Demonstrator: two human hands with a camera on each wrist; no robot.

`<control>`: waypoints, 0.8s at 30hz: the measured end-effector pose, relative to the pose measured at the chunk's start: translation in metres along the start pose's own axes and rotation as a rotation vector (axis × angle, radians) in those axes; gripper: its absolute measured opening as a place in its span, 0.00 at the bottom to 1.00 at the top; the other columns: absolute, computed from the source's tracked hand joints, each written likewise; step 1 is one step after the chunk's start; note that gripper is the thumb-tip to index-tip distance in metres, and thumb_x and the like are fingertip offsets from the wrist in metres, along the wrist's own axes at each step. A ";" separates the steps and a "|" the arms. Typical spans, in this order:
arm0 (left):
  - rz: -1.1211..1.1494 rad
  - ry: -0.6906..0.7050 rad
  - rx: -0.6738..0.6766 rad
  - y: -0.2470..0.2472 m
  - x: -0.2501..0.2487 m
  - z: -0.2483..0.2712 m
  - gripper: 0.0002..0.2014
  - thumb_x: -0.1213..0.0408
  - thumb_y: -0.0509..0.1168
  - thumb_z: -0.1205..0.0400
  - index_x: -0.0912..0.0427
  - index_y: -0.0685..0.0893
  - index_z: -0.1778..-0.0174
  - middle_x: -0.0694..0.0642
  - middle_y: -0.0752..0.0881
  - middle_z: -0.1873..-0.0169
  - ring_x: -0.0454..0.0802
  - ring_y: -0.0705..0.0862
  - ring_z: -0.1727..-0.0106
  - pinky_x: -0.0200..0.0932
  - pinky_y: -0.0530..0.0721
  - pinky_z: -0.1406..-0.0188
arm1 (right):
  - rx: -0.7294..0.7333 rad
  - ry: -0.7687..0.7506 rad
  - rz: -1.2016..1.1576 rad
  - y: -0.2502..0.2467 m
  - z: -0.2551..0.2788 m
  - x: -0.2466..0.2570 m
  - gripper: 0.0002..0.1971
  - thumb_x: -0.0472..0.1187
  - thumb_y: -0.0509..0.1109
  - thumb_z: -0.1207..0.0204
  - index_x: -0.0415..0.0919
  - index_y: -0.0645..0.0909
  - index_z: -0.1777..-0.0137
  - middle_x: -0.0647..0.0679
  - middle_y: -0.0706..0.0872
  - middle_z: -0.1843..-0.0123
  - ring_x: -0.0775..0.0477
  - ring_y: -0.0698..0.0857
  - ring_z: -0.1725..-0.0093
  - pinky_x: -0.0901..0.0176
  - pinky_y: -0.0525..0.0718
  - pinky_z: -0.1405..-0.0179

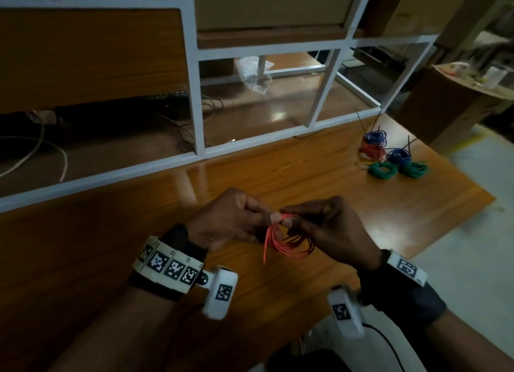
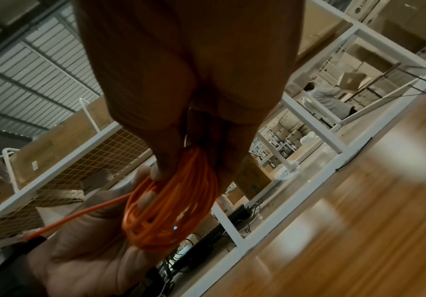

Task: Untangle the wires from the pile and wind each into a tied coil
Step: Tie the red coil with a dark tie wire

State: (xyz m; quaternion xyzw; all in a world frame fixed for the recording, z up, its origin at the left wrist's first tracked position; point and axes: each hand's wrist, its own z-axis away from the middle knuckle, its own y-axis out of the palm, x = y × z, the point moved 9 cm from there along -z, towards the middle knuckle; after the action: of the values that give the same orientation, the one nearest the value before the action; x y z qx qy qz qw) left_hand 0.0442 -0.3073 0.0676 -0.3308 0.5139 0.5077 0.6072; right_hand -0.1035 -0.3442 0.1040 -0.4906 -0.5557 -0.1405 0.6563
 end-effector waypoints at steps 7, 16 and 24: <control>0.092 0.061 -0.289 0.006 -0.005 -0.063 0.12 0.62 0.76 0.27 0.64 0.93 0.51 0.66 0.92 0.54 0.60 0.92 0.53 0.56 0.91 0.51 | 0.073 -0.053 -0.053 -0.049 -0.055 -0.049 0.10 0.41 0.80 0.22 0.44 0.93 0.43 0.51 0.96 0.52 0.52 0.94 0.57 0.49 0.93 0.60; 0.317 0.106 -0.876 -0.030 0.000 -0.142 0.07 0.66 0.72 0.22 0.64 0.89 0.50 0.63 0.92 0.53 0.53 0.92 0.53 0.43 0.90 0.62 | -0.174 0.521 -0.626 -0.148 -0.183 -0.232 0.13 0.43 0.76 0.18 0.31 0.89 0.44 0.37 0.91 0.52 0.36 0.89 0.51 0.45 0.92 0.54; 0.259 0.100 -1.055 -0.031 0.010 -0.175 0.05 0.67 0.70 0.20 0.65 0.87 0.53 0.57 0.89 0.58 0.40 0.90 0.64 0.29 0.83 0.74 | -0.178 0.822 -0.331 -0.155 -0.274 -0.341 0.21 0.59 0.74 0.21 0.38 0.86 0.52 0.41 0.93 0.56 0.39 0.93 0.57 0.38 0.93 0.48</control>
State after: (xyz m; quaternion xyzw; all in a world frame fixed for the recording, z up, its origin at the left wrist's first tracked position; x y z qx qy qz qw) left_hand 0.0234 -0.4744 0.0100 -0.5481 0.2543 0.7511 0.2661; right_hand -0.1719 -0.7609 -0.0889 -0.3530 -0.3056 -0.4741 0.7465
